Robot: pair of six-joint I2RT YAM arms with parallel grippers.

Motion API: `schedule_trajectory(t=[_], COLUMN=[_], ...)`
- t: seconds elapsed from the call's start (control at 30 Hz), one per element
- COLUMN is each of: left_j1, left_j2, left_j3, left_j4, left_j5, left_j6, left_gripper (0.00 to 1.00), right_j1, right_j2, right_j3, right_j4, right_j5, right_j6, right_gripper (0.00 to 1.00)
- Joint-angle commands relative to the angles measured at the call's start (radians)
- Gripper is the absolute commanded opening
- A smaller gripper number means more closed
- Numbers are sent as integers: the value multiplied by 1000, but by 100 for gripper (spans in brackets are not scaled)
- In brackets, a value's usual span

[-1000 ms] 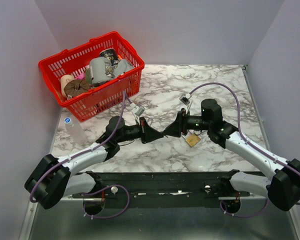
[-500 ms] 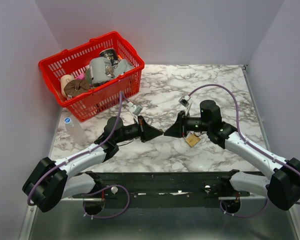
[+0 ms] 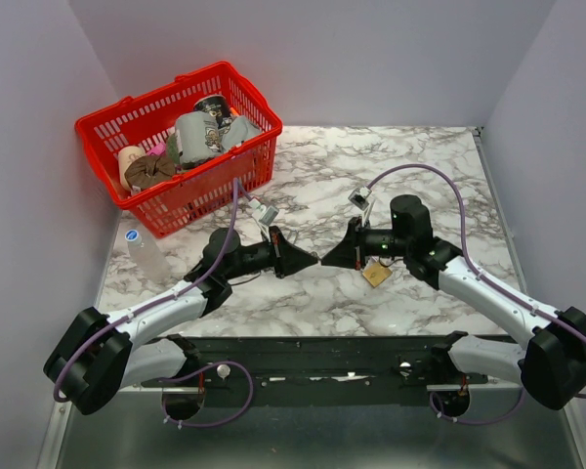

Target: Unlock with the key

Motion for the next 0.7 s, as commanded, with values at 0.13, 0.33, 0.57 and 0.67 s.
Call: schedule_trajectory(t=[0.13, 0.33, 0.57, 0.67], left_j1=[-5, -13, -204, -299], left_j2=[-9, -101, -167, -173], left_j3=[39, 33, 49, 49], left_j4=[-67, -237, -360, -356], left_j5=[-55, -216, -530, -659], left_j6=[95, 255, 514, 603], left_gripper=[61, 89, 90, 89], right_j1=[-1, -3, -6, -10], right_j2=[-7, -22, -39, -44], right_j3=[14, 62, 137, 160], right_j4=[-72, -291, -490, -553], right_j5=[-13, 80, 116, 113], right_j6=[31, 27, 65, 82], right_gripper=[1, 1, 1, 1])
